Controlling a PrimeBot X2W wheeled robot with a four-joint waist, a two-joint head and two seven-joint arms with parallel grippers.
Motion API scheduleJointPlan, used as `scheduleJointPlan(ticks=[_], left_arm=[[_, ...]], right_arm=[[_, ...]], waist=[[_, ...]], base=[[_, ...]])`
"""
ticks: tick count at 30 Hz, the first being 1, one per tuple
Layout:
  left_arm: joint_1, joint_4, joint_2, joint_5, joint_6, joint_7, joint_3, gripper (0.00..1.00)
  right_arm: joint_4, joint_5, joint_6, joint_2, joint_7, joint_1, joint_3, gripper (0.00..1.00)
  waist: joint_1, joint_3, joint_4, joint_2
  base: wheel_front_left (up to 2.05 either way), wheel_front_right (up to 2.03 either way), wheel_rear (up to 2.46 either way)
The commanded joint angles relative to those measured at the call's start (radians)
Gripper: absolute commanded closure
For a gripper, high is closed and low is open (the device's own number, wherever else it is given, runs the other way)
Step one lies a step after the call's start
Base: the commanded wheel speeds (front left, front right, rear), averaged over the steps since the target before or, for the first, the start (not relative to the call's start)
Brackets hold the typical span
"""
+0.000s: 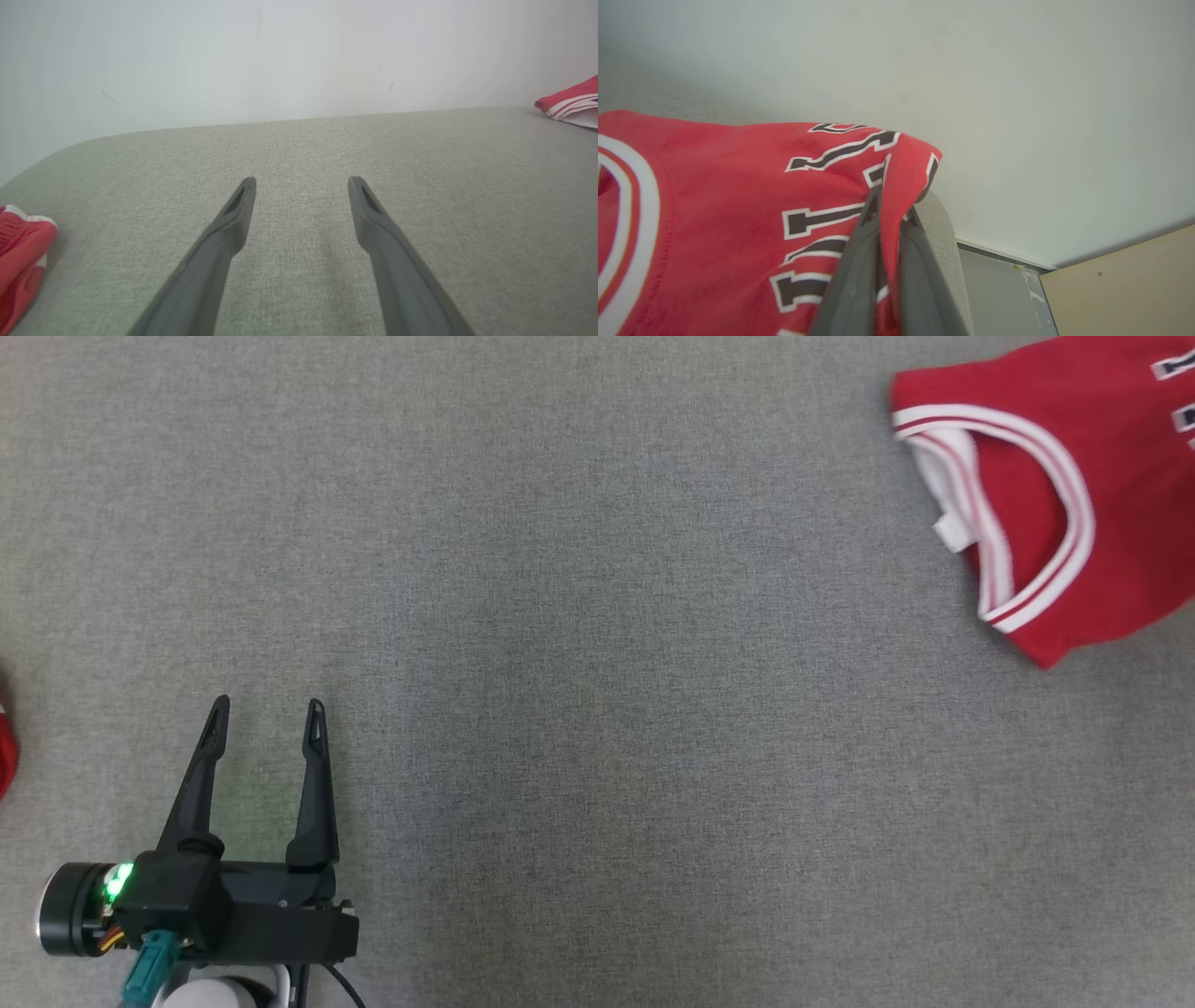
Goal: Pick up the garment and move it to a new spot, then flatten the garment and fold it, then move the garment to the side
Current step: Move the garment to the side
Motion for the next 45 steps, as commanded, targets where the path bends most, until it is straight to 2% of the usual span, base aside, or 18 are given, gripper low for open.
scheduleJointPlan(ticks=[1,11,12,13,17,22,27,37,45], left_arm=[[-0.001,-0.006,0.003,0.003,-0.006,-0.004,0.002,0.00],[0.020,-0.012,-0.001,0.003,-0.007,-0.004,0.017,0.00],[0.018,-0.011,-0.002,0.004,-0.007,-0.004,0.017,0.00],[0.016,-0.010,-0.003,0.005,-0.007,-0.004,0.017,0.00],[0.011,-0.005,-0.007,0.003,-0.003,-0.004,0.021,0.00],[0.038,0.008,-0.012,-0.007,0.002,-0.004,0.036,0.00],[0.084,0.027,-0.018,-0.014,0.008,-0.004,0.047,0.00],[0.181,0.041,-0.021,-0.025,0.018,-0.004,0.062,0.00],[0.197,0.045,-0.022,-0.024,0.018,-0.004,0.051,0.00]], right_arm=[[0.011,-0.002,-0.002,-0.030,0.002,-0.017,0.001,1.00],[0.037,0.023,-0.002,-0.049,0.008,-0.015,0.005,1.00],[0.038,0.018,-0.002,-0.051,0.003,-0.018,0.005,0.16],[0.041,0.014,-0.002,-0.054,0.001,-0.020,0.004,0.00],[0.045,-0.018,-0.002,-0.073,-0.015,-0.033,-0.009,0.00],[0.016,-0.024,-0.002,-0.050,-0.028,-0.022,-0.073,0.00],[-0.150,-0.014,-0.002,-0.011,-0.028,0.096,-0.206,0.00],[-0.600,-0.047,-0.002,0.187,-0.029,0.547,-0.471,0.00],[-0.946,-0.046,-0.002,0.363,-0.029,0.894,-0.575,0.00]], waist=[[-0.0002,0.000,0.003,-0.0002],[-0.0002,0.002,-0.002,-0.0002],[-0.0002,0.002,-0.002,-0.0002],[-0.0002,0.002,-0.001,-0.0002],[-0.0002,-0.007,-0.002,-0.0002],[-0.0002,-0.056,-0.011,-0.0002],[-0.0002,-0.141,-0.023,-0.0002],[-0.0002,-0.277,-0.029,-0.0002],[-0.0002,-0.325,-0.012,-0.0002]], base=[[0.00,0.00,0.00],[0.00,0.00,0.00],[0.00,0.00,0.00],[0.00,0.00,0.00],[0.00,0.00,0.00],[0.00,0.00,0.00],[0.00,0.00,0.00],[0.00,0.00,0.00],[0.00,0.00,0.00]])
